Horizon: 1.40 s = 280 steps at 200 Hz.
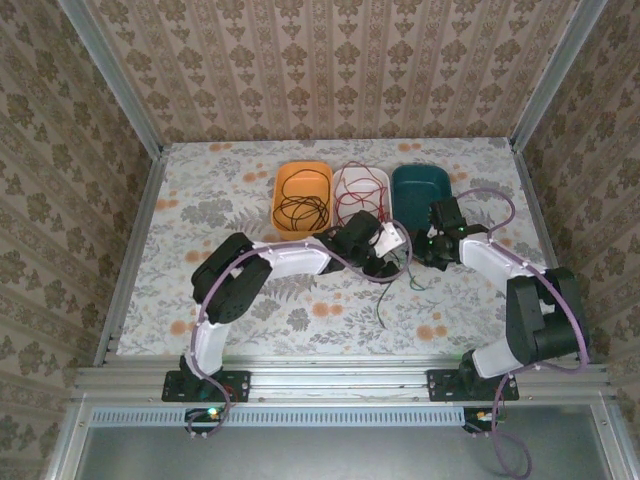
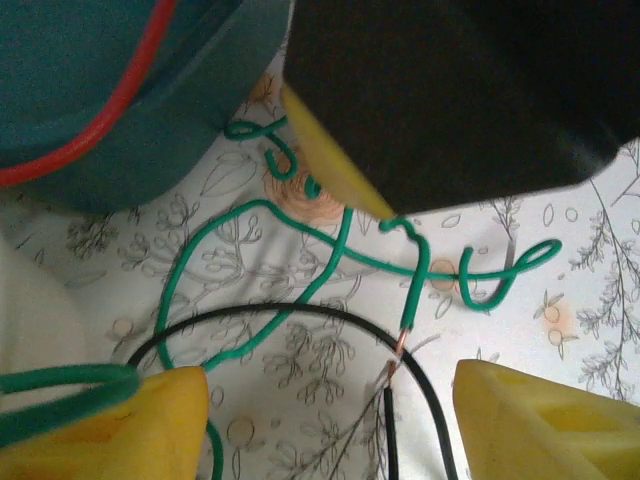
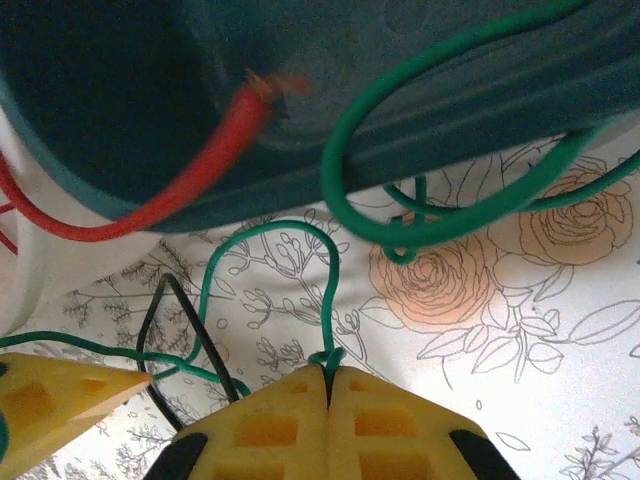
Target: Untangle the cables
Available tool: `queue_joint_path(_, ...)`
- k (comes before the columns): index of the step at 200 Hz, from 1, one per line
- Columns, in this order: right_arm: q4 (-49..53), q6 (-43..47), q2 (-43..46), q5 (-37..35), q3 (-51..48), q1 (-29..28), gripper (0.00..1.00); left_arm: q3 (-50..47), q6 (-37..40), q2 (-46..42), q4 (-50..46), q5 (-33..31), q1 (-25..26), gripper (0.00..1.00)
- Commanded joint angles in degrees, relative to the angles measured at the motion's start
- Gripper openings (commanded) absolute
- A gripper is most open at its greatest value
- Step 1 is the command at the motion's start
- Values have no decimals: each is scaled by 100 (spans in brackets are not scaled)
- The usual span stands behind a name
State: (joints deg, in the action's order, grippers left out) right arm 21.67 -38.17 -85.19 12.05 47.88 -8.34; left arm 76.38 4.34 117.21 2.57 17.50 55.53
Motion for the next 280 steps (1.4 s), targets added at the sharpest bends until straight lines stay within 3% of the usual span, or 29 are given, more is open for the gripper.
queue_joint_path(1,-211,-415,-90,344,44,107,0,416,216,215,-248,347,-3,66)
queue_joint_path(25,-298,-526,-60,394,-22,178,0,680,238,460,-398,489,-5,65)
queue_joint_path(52,-334,-610,0,455,-75,282,0,899,133,720,-527,568,-3,57)
queue_joint_path(96,-438,-766,197,447,-264,433,0,982,14,849,-507,698,-19,37)
queue_joint_path(170,-572,-1056,415,462,-338,561,0,1167,-39,1083,-626,922,-51,38)
queue_joint_path(195,-684,-1181,480,535,-423,664,0,1209,-22,1110,-670,903,-43,28)
queue_joint_path(238,-640,-1224,956,321,-591,816,0,1203,58,1067,-666,921,-27,0)
queue_joint_path(280,-322,-1129,1404,-177,-765,816,0,511,96,170,-198,975,-160,0)
